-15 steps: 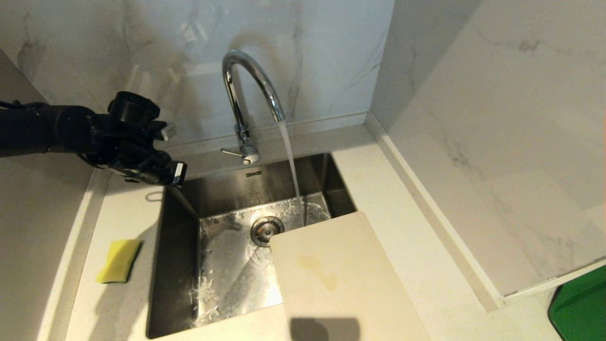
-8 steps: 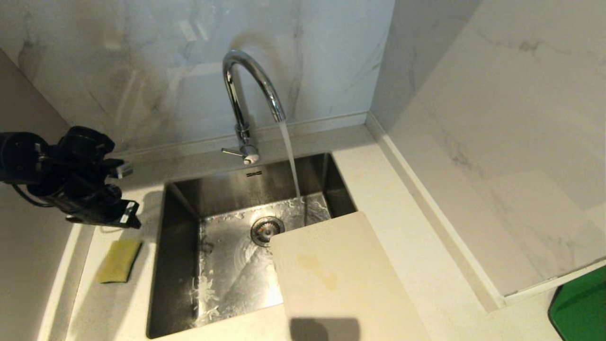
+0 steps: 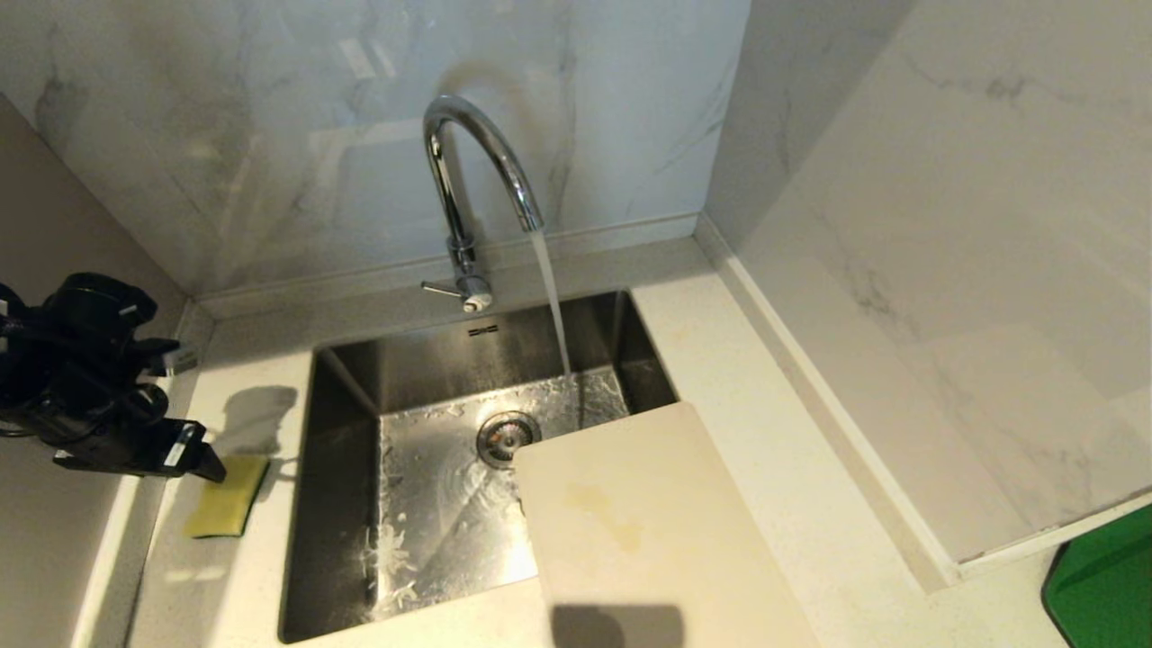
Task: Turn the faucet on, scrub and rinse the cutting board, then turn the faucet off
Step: Pick up the cleaning cloth
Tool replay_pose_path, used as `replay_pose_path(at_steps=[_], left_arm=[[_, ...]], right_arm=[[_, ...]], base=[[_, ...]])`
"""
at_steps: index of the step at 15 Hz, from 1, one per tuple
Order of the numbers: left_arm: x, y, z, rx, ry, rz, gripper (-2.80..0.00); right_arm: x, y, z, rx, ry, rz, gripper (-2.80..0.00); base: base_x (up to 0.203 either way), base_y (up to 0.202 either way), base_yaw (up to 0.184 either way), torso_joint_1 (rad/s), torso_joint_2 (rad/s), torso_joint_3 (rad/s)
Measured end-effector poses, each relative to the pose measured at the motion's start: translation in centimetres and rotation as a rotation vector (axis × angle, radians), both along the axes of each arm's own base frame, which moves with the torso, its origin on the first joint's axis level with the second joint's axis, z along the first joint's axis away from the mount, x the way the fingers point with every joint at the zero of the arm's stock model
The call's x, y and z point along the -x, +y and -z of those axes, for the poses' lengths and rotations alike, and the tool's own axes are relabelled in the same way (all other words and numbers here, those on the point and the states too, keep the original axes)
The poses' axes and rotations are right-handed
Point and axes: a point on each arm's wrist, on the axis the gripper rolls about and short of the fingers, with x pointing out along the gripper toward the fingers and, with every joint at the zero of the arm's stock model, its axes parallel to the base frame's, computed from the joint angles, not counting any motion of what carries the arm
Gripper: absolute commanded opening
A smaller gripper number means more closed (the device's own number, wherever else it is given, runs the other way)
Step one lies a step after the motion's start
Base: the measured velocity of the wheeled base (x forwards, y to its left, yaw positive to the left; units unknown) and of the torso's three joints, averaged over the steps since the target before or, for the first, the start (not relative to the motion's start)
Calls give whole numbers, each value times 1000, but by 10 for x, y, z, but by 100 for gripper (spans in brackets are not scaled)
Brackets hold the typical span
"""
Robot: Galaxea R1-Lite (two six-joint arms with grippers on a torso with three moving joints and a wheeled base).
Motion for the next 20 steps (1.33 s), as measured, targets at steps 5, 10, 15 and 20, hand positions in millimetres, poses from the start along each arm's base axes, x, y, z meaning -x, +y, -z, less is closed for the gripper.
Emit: replay_pose_path(at_steps=[5, 10, 15, 20], left_arm=[[8, -2, 13, 86, 68, 34, 0], [2, -3, 26, 93, 102, 45, 0], [-4, -2, 36, 97, 131, 45, 0], [-8, -2, 45, 113, 156, 47, 0]], right_arm=[[0, 0, 0, 0, 0, 0, 0], [0, 0, 0, 0, 0, 0, 0], [0, 0, 0, 0, 0, 0, 0], [0, 0, 0, 0, 0, 0, 0]], base=[[0, 0, 0, 0, 0, 0], [0, 0, 0, 0, 0, 0], [0, 0, 0, 0, 0, 0], [0, 0, 0, 0, 0, 0]])
